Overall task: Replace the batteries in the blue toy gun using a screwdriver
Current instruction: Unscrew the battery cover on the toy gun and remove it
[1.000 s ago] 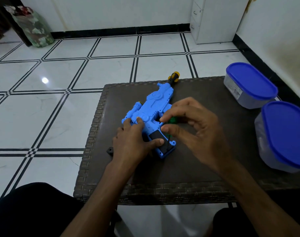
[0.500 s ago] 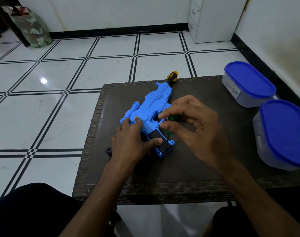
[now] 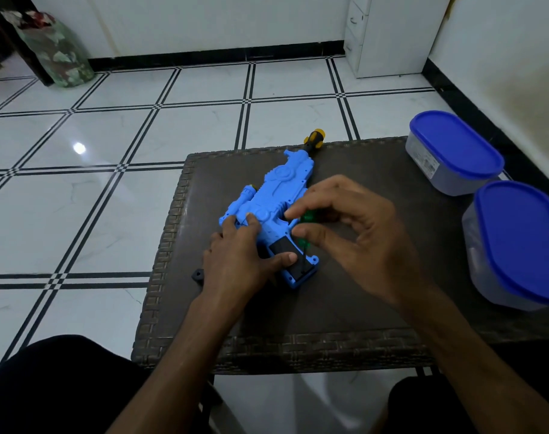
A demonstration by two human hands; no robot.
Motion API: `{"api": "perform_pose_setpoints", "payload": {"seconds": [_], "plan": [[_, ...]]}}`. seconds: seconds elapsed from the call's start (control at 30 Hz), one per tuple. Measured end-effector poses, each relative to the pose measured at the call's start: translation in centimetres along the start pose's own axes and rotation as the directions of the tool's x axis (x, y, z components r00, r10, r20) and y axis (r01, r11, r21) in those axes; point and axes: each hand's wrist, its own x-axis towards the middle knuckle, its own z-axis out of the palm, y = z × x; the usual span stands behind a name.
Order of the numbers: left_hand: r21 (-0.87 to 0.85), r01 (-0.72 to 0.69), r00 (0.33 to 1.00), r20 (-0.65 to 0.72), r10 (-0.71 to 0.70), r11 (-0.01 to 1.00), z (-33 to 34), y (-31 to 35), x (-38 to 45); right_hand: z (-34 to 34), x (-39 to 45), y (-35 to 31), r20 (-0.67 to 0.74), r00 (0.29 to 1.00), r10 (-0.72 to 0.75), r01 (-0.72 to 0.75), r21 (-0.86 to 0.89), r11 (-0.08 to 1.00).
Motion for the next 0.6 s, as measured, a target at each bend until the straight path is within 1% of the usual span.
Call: {"api": "perform_pose_setpoints", "payload": {"seconds": [0.03, 0.1, 0.2, 0.3, 0.4, 0.53, 0.6], "plan": [[0.006, -0.006, 1.000, -0.006, 0.006, 1.000, 0.07, -0.04, 0.06, -0.03, -0.06, 0.06, 0.012, 1.000, -0.004, 0.004, 0.012, 1.000], [0.018, -0.004, 1.000, -0.003, 0.004, 1.000, 0.05, 0.00, 0.06, -0.13, -0.23, 0.03, 0.044, 0.999, 0.031, -0.034, 0.067, 0.997], [0.017, 0.007, 1.000, 0.017, -0.007, 1.000, -0.16, 0.20, -0.09, -0.18, -0.37, -0.06, 0.075, 0.996, 0.049, -0.053, 0.044, 0.998], [-0.017, 0.007, 1.000, -0.002, -0.007, 1.000, -0.39, 0.23, -0.24, 0.09, -0.25, -0.19, 0.034, 0.999, 0.021, -0.021, 0.000, 1.000], [-0.017, 0.015, 1.000, 0.003, -0.015, 1.000, -0.24, 0.07, -0.17, 0.33, -0.15, -0.03, -0.035, 0.999, 0.026, -0.026, -0.019, 0.999], [0.011, 0.003, 1.000, 0.000, -0.003, 1.000, -0.03, -0.10, -0.04, 0.20, -0.18, -0.13, -0.046, 0.997, 0.062, -0.058, 0.077, 0.995], [0.011, 0.001, 1.000, -0.003, -0.001, 1.000, 0.01, -0.09, -0.04, 0.05, -0.33, -0.24, -0.031, 0.997, 0.071, -0.069, 0.086, 0.994]]}}
